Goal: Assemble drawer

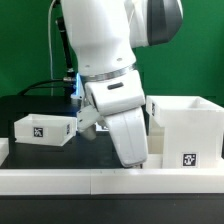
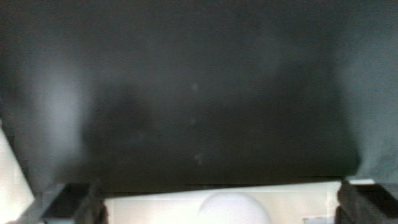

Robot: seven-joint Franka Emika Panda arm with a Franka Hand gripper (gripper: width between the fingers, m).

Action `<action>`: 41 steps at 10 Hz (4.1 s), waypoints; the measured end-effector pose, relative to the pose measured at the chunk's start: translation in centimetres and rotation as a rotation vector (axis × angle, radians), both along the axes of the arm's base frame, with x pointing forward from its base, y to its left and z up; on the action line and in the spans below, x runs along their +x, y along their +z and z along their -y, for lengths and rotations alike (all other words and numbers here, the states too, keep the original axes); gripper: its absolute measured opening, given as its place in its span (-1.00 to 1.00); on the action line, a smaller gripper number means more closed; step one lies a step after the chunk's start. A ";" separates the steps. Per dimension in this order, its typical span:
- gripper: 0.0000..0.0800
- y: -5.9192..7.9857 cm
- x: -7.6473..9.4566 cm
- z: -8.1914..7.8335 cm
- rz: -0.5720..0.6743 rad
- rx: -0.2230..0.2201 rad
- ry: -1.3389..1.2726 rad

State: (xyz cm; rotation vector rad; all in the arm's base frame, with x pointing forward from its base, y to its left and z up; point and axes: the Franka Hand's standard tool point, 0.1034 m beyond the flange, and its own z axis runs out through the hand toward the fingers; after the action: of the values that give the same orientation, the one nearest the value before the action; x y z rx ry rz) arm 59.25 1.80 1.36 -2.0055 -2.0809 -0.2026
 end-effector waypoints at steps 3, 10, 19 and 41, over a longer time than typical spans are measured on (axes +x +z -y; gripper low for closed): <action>0.62 -0.1 0.0 0.0 -0.001 0.003 -0.001; 0.62 -0.1 0.0 -1.6 0.001 -0.002 -0.037; 0.62 0.5 -3.4 8.3 0.021 -0.022 -0.049; 0.62 3.8 -12.7 14.1 -0.194 -0.130 -1.275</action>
Offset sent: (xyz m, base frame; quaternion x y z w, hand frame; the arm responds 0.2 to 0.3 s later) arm 0.0000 0.0000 0.0000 0.0000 0.0000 0.0000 1.0000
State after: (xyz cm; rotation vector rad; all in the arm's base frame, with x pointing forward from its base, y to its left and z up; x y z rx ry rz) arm 46.55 -12.32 5.14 -2.9470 -0.4600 -0.0671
